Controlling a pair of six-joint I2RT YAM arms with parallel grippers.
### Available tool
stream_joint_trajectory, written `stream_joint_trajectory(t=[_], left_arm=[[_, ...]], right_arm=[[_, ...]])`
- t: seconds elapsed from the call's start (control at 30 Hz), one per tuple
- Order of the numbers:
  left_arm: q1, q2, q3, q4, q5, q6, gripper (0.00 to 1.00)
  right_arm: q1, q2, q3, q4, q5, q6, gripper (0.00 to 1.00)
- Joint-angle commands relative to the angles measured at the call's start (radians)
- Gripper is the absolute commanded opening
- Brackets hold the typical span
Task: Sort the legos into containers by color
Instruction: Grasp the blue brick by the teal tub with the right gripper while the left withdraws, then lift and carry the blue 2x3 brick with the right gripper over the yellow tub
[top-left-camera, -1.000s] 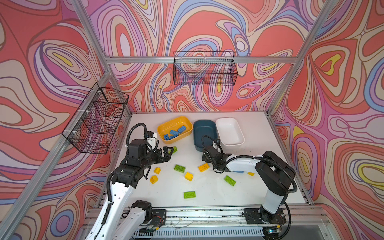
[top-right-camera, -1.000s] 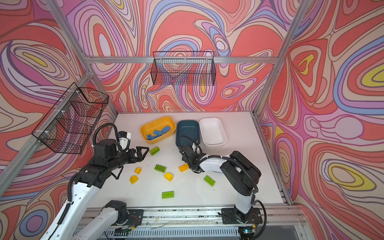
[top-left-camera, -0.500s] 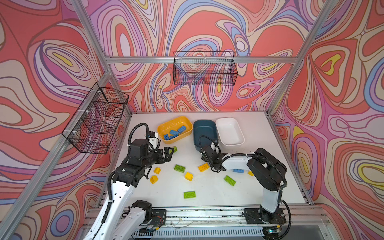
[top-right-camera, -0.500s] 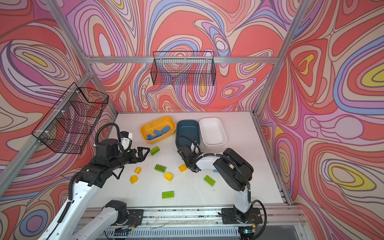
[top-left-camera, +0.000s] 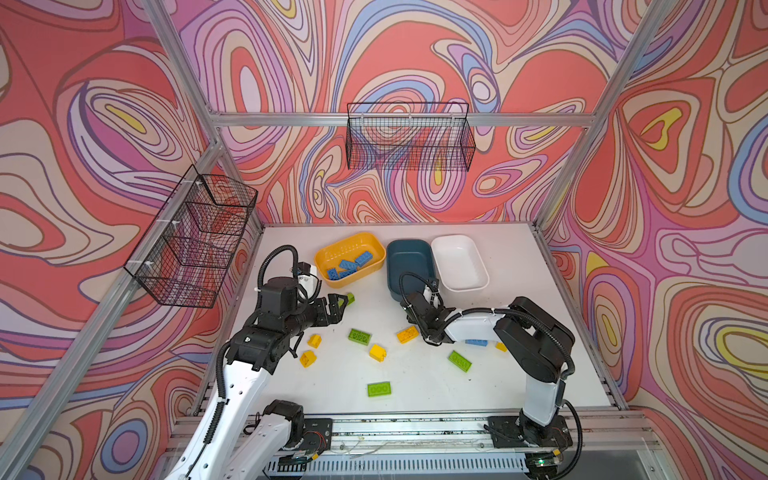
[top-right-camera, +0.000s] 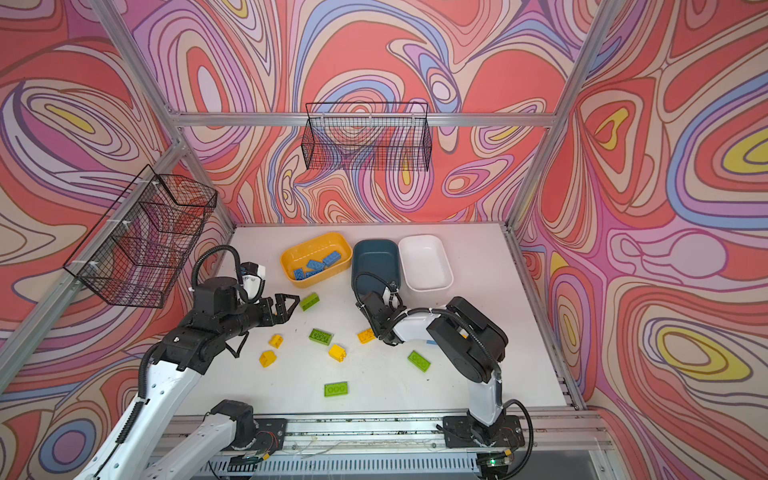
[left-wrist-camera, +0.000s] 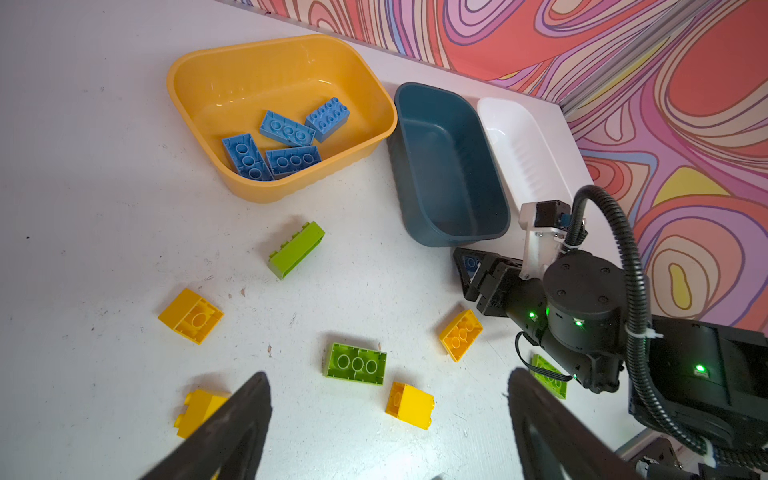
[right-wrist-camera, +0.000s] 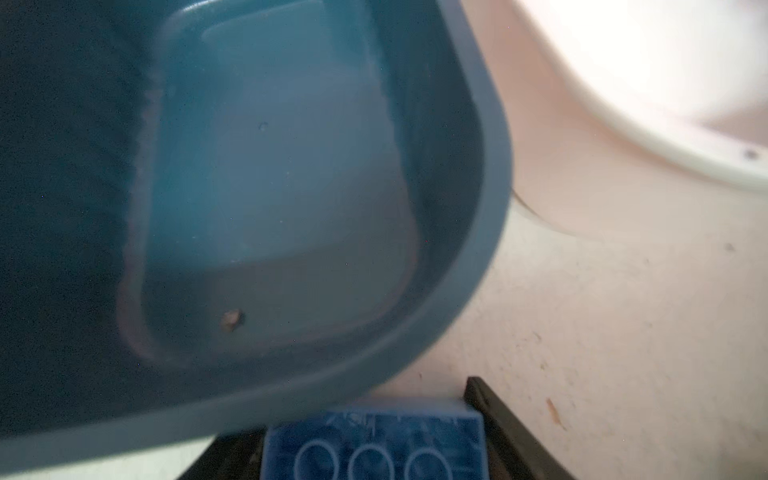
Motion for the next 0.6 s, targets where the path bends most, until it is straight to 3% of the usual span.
stream_joint_trajectory(t=[0.0,0.23,0.57], left_arm=[[-0.006,-0.002,0.006,-0.023,-0.019,0.016,0.89],[-0.005,-0.002,0.006,-0.028,-0.041,0.021,0.89],[-0.006,0.005,0.007,-0.034,-0.064,0.018,0.88]], right_arm=[[0.006,-0.06,-0.048,0.011,-0.015,0.017,0.63],[0.007,-0.174,-0.102,0.035,-0.062,-0.01,0.57],[0.007,-0.315,-0.186,0.135,-0.267,-0.114,0.57]])
